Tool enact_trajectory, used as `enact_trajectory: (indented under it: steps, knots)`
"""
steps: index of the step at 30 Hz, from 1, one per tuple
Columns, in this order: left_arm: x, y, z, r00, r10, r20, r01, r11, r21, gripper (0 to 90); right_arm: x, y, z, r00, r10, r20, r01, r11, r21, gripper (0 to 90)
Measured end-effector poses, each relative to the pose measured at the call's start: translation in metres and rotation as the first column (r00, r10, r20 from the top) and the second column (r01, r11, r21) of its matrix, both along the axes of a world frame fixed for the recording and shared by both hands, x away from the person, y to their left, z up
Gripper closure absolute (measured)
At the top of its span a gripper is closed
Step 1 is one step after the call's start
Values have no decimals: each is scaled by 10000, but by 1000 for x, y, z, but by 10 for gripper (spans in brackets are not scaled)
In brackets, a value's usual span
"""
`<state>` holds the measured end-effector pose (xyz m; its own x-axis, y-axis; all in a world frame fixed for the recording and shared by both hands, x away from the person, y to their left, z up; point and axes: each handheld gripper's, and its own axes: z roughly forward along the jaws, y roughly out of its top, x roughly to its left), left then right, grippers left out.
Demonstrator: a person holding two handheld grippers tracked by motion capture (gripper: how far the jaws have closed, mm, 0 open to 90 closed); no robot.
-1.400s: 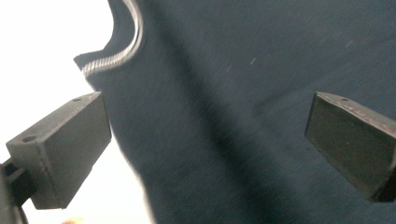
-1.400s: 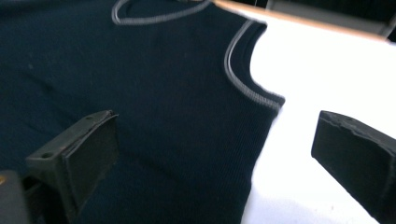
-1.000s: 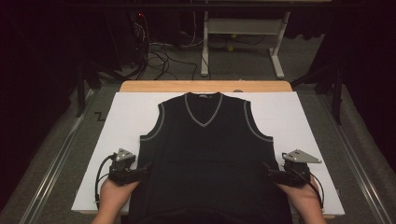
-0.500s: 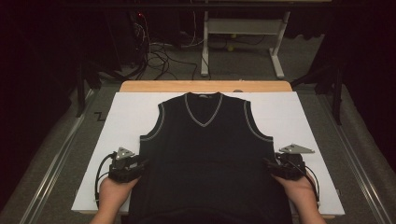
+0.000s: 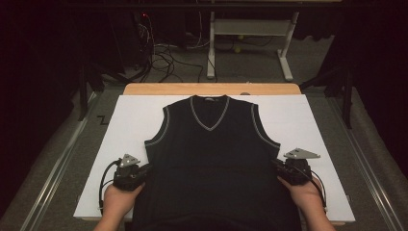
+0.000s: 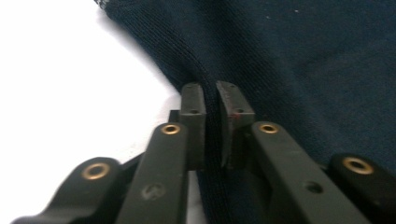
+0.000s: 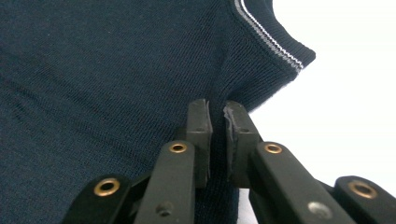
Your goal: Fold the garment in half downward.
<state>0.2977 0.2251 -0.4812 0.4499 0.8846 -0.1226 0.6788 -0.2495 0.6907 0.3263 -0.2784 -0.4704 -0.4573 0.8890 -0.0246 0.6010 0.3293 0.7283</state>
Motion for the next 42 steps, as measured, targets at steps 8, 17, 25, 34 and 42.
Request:
enact_trajectory:
  steps: [8,17,25,34,42]
  knots:
    - [-5,5,7,9986,53,535,-39,9997,-259,799,-7,-9,8,9979,-100,640,82,9996,272,861]
    - [-16,19,13,9983,-179,552,203,9988,-441,798,-23,-20,15,9942,26,1078,-65,9993,355,865]
    - [-23,22,12,9984,-409,398,425,9983,-407,797,-43,-29,13,9940,247,1069,-292,9987,410,865]
    - [-35,26,17,9968,-643,475,665,9967,-472,797,-56,-31,13,9922,314,1206,-361,9987,370,864]
    - [-52,29,18,9955,-858,410,884,9938,-668,796,-74,-36,14,9919,434,1196,-495,9976,482,864]
